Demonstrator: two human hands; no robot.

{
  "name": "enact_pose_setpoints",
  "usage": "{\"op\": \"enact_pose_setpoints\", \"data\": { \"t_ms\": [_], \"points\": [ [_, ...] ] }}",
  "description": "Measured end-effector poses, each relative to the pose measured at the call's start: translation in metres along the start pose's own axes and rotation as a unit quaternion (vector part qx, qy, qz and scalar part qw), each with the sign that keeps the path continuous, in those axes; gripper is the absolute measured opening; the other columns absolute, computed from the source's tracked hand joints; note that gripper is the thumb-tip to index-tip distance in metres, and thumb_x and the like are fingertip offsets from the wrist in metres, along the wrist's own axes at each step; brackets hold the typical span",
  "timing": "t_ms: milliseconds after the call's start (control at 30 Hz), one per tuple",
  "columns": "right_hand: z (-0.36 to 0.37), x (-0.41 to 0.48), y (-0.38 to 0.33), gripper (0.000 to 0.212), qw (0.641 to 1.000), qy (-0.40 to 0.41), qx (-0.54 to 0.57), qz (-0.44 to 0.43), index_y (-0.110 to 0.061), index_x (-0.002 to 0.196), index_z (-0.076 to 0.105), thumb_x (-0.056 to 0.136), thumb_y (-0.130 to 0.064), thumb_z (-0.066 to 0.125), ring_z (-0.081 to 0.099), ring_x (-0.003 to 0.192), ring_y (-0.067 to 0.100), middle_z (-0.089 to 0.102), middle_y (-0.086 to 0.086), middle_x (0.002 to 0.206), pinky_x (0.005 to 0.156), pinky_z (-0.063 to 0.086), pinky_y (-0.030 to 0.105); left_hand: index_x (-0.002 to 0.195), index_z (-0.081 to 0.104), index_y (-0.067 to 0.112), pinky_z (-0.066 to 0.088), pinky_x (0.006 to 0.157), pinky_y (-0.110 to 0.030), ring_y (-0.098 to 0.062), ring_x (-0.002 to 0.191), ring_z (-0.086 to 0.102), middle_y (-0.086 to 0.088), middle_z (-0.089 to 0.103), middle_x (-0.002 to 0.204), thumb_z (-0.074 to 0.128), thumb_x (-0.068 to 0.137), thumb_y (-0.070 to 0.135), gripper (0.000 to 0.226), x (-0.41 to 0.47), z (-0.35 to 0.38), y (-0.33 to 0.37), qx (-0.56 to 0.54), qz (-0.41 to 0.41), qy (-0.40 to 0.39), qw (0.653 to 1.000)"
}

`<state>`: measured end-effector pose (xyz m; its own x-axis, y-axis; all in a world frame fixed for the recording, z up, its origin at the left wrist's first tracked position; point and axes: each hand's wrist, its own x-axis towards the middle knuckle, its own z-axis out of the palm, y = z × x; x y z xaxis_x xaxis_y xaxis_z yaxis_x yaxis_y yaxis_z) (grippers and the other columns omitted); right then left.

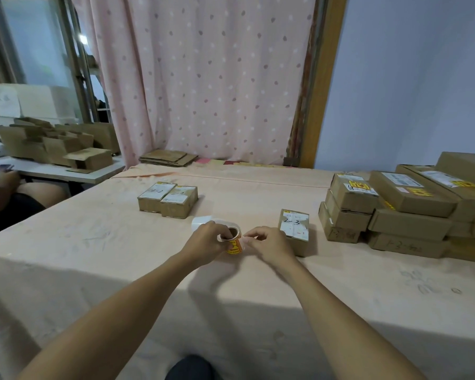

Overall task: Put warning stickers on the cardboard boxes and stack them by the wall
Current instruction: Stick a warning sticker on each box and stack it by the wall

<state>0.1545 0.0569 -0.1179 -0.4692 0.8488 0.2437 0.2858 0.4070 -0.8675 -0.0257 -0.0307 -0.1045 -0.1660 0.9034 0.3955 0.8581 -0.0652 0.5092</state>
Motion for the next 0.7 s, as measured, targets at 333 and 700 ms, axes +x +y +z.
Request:
{"op": "enact_pose_setpoints", "data": {
  "t_ms": [333, 700],
  "points": [
    [-0.011, 0.002, 0.0, 0.012, 0.996, 0.076, -0.008, 0.048, -0.024, 0.082, 0.07, 0.091, -0.023, 0.063, 0.064, 0.057, 0.014, 0.073, -0.007, 0.066, 0.059, 0.054, 0.037, 0.096, 0.075, 0.015, 0.049, 0.079, -0.042, -0.021, 0.093, 0.052, -0.008, 0.063, 0.092, 0.073, 0.085, 0.02, 0.012, 0.0, -0.001, -0.004, 0.064, -0.037, 0.01, 0.997],
    [-0.034, 0.0, 0.01, 0.02, 0.992, 0.122, 0.026, 0.011, -0.033, 0.08, 0.071, 0.089, -0.015, 0.071, 0.062, 0.07, 0.009, 0.07, -0.012, 0.078, 0.073, 0.055, 0.033, 0.079, 0.074, 0.019, 0.045, 0.058, -0.034, -0.022, 0.087, 0.049, 0.001, 0.068, 0.077, 0.062, 0.074, 0.023, 0.013, 0.006, 0.009, -0.001, 0.146, -0.036, 0.05, 0.987]
  ]
}}
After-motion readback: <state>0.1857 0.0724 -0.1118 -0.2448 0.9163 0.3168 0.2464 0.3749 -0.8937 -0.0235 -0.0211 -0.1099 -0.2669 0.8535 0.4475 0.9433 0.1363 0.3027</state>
